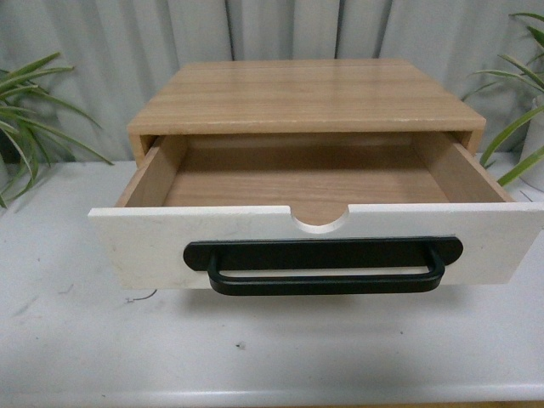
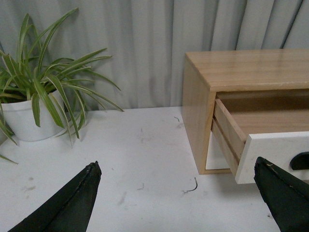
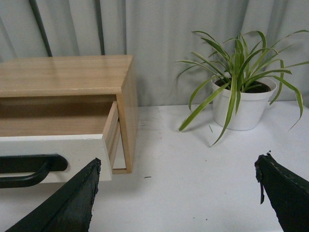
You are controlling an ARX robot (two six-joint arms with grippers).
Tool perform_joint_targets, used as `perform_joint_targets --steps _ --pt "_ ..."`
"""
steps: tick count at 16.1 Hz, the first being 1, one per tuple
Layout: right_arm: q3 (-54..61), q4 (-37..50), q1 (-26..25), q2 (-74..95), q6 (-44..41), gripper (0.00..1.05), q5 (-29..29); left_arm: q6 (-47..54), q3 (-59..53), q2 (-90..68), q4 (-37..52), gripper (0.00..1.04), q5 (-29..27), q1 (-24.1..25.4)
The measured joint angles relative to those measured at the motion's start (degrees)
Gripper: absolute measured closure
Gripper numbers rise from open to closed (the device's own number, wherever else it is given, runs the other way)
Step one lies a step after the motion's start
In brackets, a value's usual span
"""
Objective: Close drawer sideways
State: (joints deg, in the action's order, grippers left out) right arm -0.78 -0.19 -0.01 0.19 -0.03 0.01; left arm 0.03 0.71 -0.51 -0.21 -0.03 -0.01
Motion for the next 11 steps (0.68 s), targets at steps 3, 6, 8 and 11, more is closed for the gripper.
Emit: perform_joint_targets --steps 3,6,8,11 --pt "0.00 0.00 0.00 0.02 0.00 0.06 0.00 0.00 0.00 0.00 0.00 0.07 0.00 0.00" --pt "0.00 0.00 0.00 0.02 0.00 0.06 0.00 0.00 0.00 0.00 0.00 0.07 0.00 0.00" --pt "0.00 0.00 0.00 0.02 0.00 0.06 0.00 0.00 0.00 0.00 0.00 0.07 0.00 0.00" --pt "0.00 0.00 0.00 0.00 0.02 0.06 0.00 0.00 0.00 0.00 0.00 0.07 0.00 0.00"
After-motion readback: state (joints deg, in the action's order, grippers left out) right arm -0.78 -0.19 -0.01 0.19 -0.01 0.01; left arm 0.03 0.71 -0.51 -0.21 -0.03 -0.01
